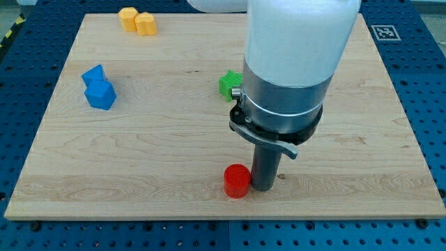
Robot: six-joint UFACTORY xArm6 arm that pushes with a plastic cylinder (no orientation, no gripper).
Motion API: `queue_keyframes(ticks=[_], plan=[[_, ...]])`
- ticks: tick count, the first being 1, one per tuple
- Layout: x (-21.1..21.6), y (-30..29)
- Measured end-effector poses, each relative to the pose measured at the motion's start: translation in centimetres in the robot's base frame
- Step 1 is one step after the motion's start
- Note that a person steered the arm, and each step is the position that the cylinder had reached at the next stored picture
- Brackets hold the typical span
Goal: Point at the red star
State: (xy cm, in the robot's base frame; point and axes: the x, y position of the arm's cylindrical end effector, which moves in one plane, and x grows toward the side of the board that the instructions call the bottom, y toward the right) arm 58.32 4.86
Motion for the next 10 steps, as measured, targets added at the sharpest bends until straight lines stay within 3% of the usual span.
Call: queue_keyframes(ticks=[4, 6, 7, 8, 9, 10], plan=[[-0.2, -1.6], [-0.5, 16.3], [-5.1, 23.5], [-12.7, 26.3], [-20.1, 24.1], [-25.3, 18.1]])
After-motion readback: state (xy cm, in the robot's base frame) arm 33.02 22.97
